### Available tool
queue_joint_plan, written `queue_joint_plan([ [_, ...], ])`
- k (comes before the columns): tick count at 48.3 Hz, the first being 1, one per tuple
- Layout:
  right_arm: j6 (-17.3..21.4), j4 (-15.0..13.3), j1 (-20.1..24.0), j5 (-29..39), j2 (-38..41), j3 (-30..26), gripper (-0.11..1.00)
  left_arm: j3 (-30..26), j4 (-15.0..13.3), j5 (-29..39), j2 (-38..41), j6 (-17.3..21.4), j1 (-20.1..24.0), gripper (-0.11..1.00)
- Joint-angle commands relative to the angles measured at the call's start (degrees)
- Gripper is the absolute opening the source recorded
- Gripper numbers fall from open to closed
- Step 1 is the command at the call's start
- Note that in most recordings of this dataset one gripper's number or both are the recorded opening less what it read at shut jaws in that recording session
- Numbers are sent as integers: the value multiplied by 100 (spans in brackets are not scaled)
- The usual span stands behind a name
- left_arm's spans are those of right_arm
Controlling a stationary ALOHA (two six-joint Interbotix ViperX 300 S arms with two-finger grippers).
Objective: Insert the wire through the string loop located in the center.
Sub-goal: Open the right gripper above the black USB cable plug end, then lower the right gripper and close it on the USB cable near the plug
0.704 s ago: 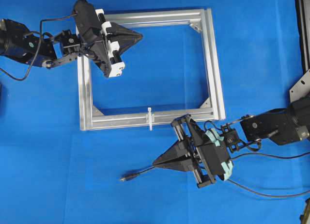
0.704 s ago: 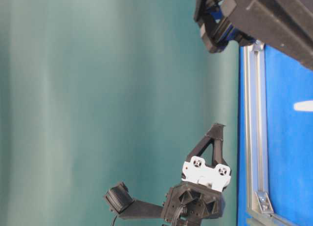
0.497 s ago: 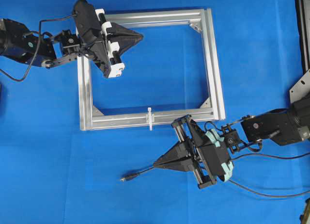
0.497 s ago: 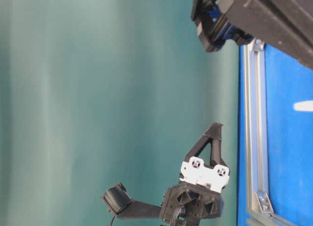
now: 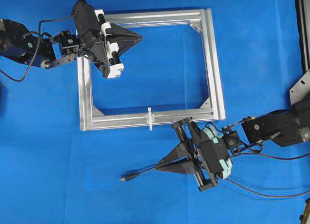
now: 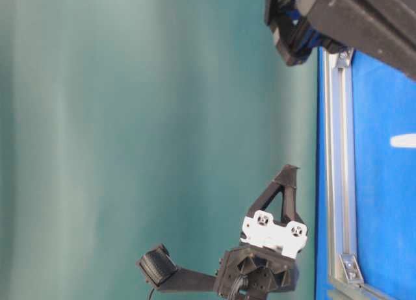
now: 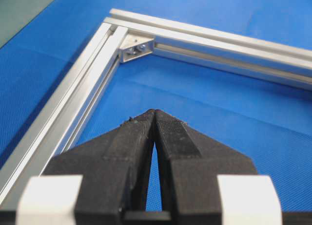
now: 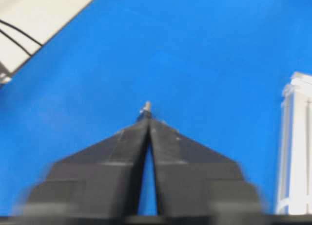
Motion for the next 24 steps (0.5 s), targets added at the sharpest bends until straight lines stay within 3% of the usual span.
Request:
queue_joint_plan([
  [1, 62, 9, 26, -26, -176, -97, 13, -53, 18, -62, -193, 0, 9, 0],
  [14, 97, 229, 26, 9, -167, -105, 85, -44, 18, -62, -193, 0, 9, 0],
  [20, 97, 237, 35, 18, -114, -132, 78, -44, 18, -62, -193, 0, 9, 0],
  [24, 97, 264, 62, 18, 9, -202, 80, -44, 18, -62, -193, 0, 9, 0],
])
